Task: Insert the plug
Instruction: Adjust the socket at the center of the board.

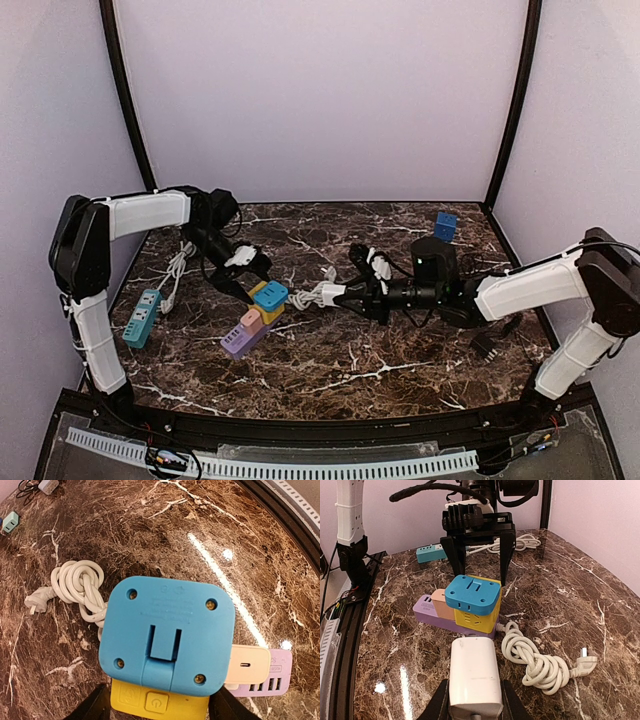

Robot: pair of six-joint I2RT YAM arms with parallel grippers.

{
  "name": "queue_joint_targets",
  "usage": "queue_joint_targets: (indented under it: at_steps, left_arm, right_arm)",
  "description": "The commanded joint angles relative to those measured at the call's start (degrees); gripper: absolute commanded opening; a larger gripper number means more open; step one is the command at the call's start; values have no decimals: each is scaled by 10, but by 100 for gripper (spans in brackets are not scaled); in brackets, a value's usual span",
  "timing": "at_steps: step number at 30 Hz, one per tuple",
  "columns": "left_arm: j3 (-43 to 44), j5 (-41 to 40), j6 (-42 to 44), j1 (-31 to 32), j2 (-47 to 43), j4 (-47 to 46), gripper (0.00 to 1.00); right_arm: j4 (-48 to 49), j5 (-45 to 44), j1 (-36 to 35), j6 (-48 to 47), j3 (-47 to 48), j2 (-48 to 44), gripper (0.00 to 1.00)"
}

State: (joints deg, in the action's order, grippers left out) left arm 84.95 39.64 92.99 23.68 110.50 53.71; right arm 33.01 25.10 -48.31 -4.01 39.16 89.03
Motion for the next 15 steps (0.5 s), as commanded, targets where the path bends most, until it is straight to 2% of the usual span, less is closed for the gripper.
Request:
queue_joint_targets:
  at_steps: [1,5,10,12,15]
  left_arm:
    - [-39,-19,-17,0,-7,-16,63]
    - [-52,-27,-21,-1,-6,-38,64]
    - [-41,-45,-54,-2,-2,-60,75]
    - [-21,-38,-58,-6,1,-48,76]
    - [-2,-20,-3,-12,4,13,77]
  right_arm:
    - [43,2,1,0,-9,6,0]
    - [39,3,2,-7,-10,1,0]
    - [38,3,2,-8,-9,5,0]
    - [39,6,2,-7,-6,9,0]
    - [42,9,2,-6,-3,16,0]
